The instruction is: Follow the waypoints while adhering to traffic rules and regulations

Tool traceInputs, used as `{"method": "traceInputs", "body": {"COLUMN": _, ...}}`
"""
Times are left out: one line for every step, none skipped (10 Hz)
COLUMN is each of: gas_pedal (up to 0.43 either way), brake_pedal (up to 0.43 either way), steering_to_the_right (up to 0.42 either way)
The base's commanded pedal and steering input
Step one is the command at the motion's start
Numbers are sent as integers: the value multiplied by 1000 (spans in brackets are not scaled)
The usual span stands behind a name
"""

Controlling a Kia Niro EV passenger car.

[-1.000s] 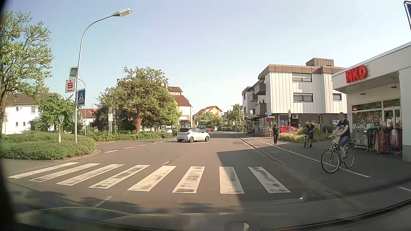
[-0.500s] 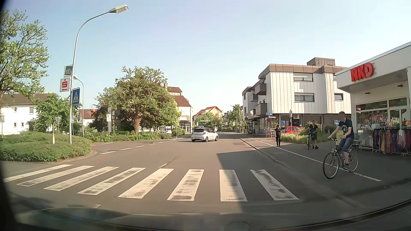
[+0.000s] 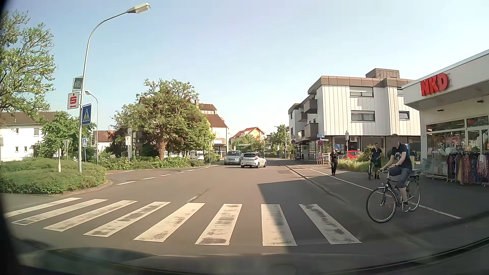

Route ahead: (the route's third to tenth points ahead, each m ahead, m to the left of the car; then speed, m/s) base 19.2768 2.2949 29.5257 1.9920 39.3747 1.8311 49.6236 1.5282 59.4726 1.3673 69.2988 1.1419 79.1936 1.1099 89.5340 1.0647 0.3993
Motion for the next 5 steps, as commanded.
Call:
{"method": "traceInputs", "body": {"gas_pedal": 0, "brake_pedal": 250, "steering_to_the_right": 0}}
{"method": "traceInputs", "body": {"gas_pedal": 0, "brake_pedal": 256, "steering_to_the_right": 0}}
{"method": "traceInputs", "body": {"gas_pedal": 0, "brake_pedal": 256, "steering_to_the_right": 0}}
{"method": "traceInputs", "body": {"gas_pedal": 0, "brake_pedal": 256, "steering_to_the_right": 0}}
{"method": "traceInputs", "body": {"gas_pedal": 0, "brake_pedal": 256, "steering_to_the_right": 0}}
